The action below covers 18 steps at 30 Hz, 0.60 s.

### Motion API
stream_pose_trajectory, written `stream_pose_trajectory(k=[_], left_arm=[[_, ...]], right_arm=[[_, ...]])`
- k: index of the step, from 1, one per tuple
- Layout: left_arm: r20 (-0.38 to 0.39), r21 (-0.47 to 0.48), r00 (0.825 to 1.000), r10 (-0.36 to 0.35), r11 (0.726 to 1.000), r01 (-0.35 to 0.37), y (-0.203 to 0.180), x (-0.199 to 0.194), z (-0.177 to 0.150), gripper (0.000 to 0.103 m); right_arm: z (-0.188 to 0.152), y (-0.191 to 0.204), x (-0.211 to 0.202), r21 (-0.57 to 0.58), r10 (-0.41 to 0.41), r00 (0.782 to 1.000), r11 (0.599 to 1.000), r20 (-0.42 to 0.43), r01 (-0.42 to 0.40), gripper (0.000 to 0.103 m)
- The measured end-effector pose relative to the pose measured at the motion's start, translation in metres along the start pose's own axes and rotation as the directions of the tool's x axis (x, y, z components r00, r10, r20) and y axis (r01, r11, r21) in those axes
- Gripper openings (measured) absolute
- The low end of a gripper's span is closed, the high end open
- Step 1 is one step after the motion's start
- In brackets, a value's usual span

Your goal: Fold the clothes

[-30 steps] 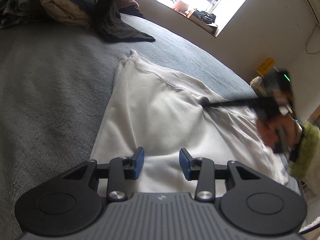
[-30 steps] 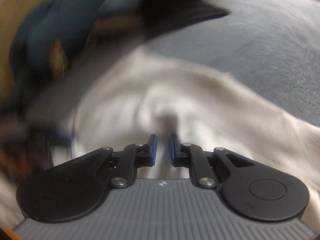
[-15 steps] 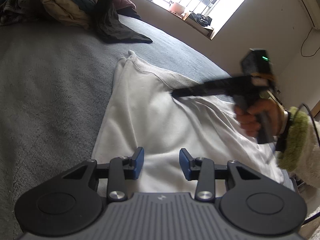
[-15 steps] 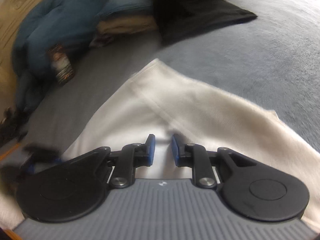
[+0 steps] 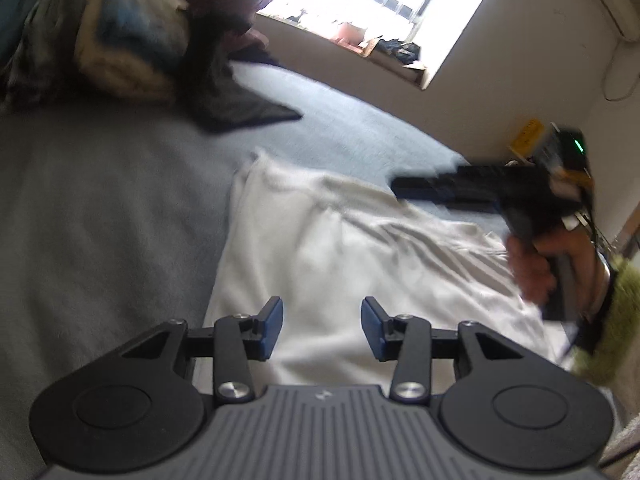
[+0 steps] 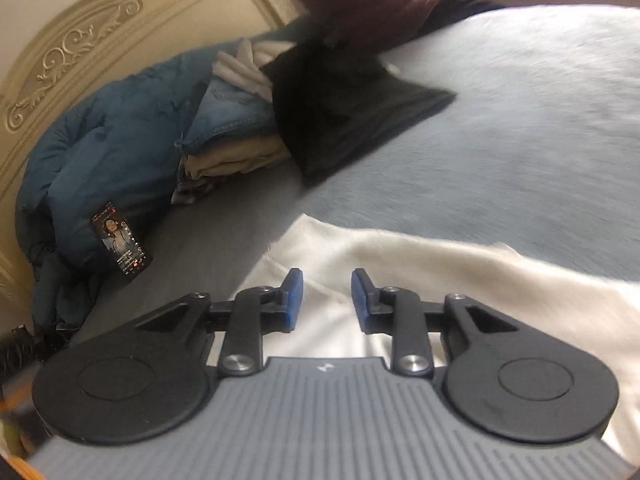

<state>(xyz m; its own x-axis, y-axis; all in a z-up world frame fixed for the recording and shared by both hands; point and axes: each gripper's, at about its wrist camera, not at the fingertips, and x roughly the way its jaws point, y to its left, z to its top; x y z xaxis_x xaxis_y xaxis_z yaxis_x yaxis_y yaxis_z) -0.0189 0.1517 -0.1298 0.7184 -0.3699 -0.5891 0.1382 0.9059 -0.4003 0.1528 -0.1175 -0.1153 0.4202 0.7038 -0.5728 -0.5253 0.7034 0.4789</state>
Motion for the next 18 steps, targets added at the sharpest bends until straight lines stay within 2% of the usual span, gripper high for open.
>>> stream_pose_trajectory(k=[4, 7, 10, 13, 15, 18], left_arm=[[0.026, 0.081, 0.999, -0.030, 0.996, 0.028, -0.022, 0.012, 0.014, 0.046], [0.017, 0.165, 0.999, -0.046, 0.985, 0.043, -0.047, 0.034, 0.021, 0.046], [-0.024, 0.247, 0.998, -0.052, 0.967, 0.057, -0.071, 0.056, 0.020, 0.045], [-0.058, 0.295, 0.998, -0.017, 0.955, 0.033, -0.081, 0.074, 0.011, 0.044], [-0.070, 0.292, 0.997, 0.041, 0.956, -0.019, -0.074, 0.080, 0.005, 0.044], [-0.051, 0.263, 0.990, 0.131, 0.958, -0.113, -0.051, 0.080, 0.001, 0.034]], right_arm=[[-0.030, -0.006, -0.052, 0.044, -0.103, 0.993, 0.994, 0.052, 0.100, 0.030], [-0.052, -0.022, -0.082, 0.175, -0.154, 0.984, 0.975, 0.089, 0.136, 0.030], [-0.072, -0.038, -0.108, 0.300, -0.189, 0.972, 0.943, 0.138, 0.141, 0.030], [-0.091, -0.055, -0.126, 0.393, -0.218, 0.962, 0.909, 0.164, 0.139, 0.030], [-0.105, -0.069, -0.136, 0.462, -0.220, 0.958, 0.880, 0.186, 0.113, 0.030], [-0.127, -0.092, -0.149, 0.551, -0.244, 0.948, 0.829, 0.205, 0.094, 0.030]])
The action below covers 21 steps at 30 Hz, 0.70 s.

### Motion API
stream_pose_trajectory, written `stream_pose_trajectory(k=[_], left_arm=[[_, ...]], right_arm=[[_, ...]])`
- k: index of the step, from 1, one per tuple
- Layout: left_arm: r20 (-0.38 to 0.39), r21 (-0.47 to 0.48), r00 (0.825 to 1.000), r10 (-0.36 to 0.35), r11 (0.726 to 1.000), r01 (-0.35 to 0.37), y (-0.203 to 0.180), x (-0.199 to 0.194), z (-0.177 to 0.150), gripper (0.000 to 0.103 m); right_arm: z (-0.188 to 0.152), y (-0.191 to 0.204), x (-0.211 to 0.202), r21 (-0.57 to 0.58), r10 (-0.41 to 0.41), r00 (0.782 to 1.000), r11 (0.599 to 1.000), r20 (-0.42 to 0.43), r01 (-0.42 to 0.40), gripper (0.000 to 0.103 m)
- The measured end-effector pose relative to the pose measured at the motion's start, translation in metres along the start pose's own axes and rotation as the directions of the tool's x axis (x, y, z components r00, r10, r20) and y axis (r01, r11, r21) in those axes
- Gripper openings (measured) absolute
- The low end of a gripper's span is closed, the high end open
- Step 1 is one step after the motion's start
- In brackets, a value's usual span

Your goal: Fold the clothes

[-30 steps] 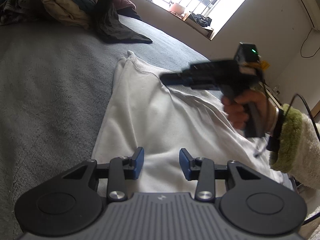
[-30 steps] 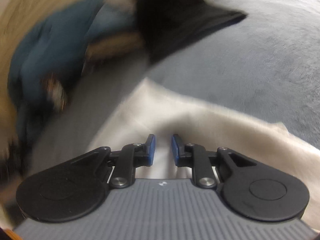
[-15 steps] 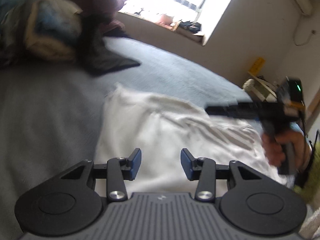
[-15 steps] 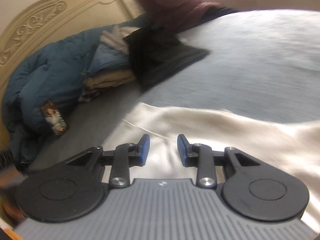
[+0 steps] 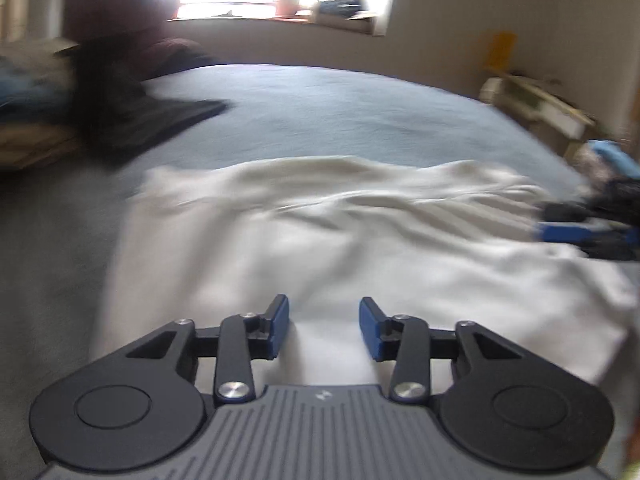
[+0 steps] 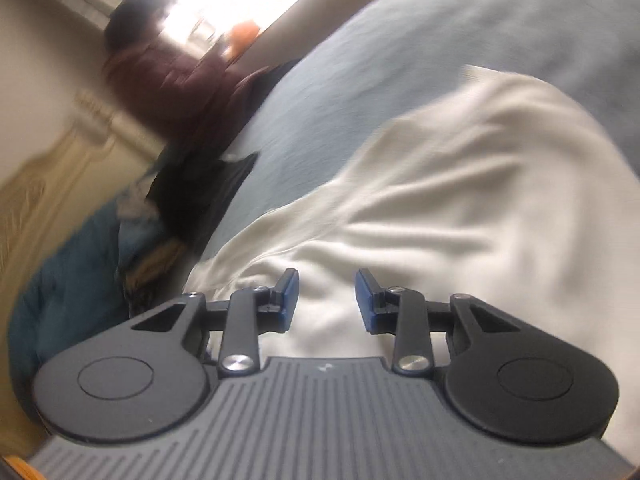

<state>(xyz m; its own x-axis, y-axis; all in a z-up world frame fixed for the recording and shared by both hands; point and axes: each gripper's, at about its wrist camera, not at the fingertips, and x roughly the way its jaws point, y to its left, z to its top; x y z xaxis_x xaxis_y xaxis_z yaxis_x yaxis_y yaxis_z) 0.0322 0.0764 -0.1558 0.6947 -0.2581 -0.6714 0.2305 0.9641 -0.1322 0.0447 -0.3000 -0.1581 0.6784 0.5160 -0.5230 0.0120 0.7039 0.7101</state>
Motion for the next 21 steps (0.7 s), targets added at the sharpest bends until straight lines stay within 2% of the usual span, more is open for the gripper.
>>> stream_pose_trajectory(k=[2, 5, 6, 8, 10, 11, 12, 13, 15, 18, 19, 21], left_arm=[[0.011, -0.006, 0.999, 0.036, 0.999, -0.036, 0.015, -0.008, -0.004, 0.024], [0.012, 0.018, 0.992, 0.127, 0.992, -0.127, 0.033, -0.018, -0.007, 0.036], [0.008, 0.010, 0.990, 0.143, 0.990, -0.143, 0.040, -0.021, -0.007, 0.036], [-0.010, -0.006, 0.982, 0.186, 0.982, -0.186, 0.053, -0.029, -0.006, 0.037], [-0.022, -0.016, 0.973, 0.229, 0.973, -0.229, 0.059, -0.038, -0.005, 0.040], [-0.012, -0.013, 0.975, 0.222, 0.975, -0.223, 0.056, -0.044, -0.003, 0.040], [-0.003, -0.010, 0.976, 0.216, 0.976, -0.216, 0.053, -0.050, -0.002, 0.040], [0.007, -0.007, 0.978, 0.209, 0.978, -0.209, 0.050, -0.055, 0.000, 0.040], [0.024, 0.002, 0.982, 0.186, 0.982, -0.186, 0.043, -0.064, 0.004, 0.041], [0.019, 0.030, 0.998, 0.067, 0.997, -0.068, 0.013, -0.059, 0.009, 0.042], [0.004, 0.032, 1.000, 0.026, 0.999, -0.026, 0.003, -0.053, 0.010, 0.042], [-0.033, 0.032, 0.999, -0.037, 0.999, 0.038, -0.012, -0.044, 0.006, 0.042]], right_arm=[[-0.001, -0.021, -0.008, 0.042, -0.023, 1.000, 0.999, 0.017, 0.022, 0.030], [0.003, -0.054, -0.031, 0.100, -0.050, 0.995, 0.994, 0.087, 0.041, 0.029], [0.005, -0.066, -0.043, 0.132, -0.075, 0.990, 0.990, 0.122, 0.058, 0.029], [0.008, -0.089, -0.068, 0.207, -0.139, 0.971, 0.973, 0.194, 0.098, 0.029], [0.011, -0.103, -0.092, 0.256, -0.219, 0.943, 0.954, 0.249, 0.154, 0.031], [0.012, -0.104, -0.103, 0.257, -0.252, 0.929, 0.949, 0.270, 0.182, 0.031], [0.012, -0.100, -0.110, 0.234, -0.249, 0.925, 0.954, 0.286, 0.185, 0.031], [0.011, -0.094, -0.116, 0.204, -0.232, 0.925, 0.963, 0.301, 0.175, 0.031], [0.008, -0.074, -0.114, 0.116, -0.167, 0.945, 0.983, 0.283, 0.139, 0.031], [-0.004, -0.035, -0.085, -0.049, -0.020, 0.988, 0.998, 0.151, 0.028, 0.031], [-0.011, -0.023, -0.072, -0.092, 0.025, 0.995, 0.996, 0.093, -0.016, 0.031], [-0.027, -0.002, -0.047, -0.150, 0.102, 0.994, 0.983, -0.030, -0.105, 0.031]])
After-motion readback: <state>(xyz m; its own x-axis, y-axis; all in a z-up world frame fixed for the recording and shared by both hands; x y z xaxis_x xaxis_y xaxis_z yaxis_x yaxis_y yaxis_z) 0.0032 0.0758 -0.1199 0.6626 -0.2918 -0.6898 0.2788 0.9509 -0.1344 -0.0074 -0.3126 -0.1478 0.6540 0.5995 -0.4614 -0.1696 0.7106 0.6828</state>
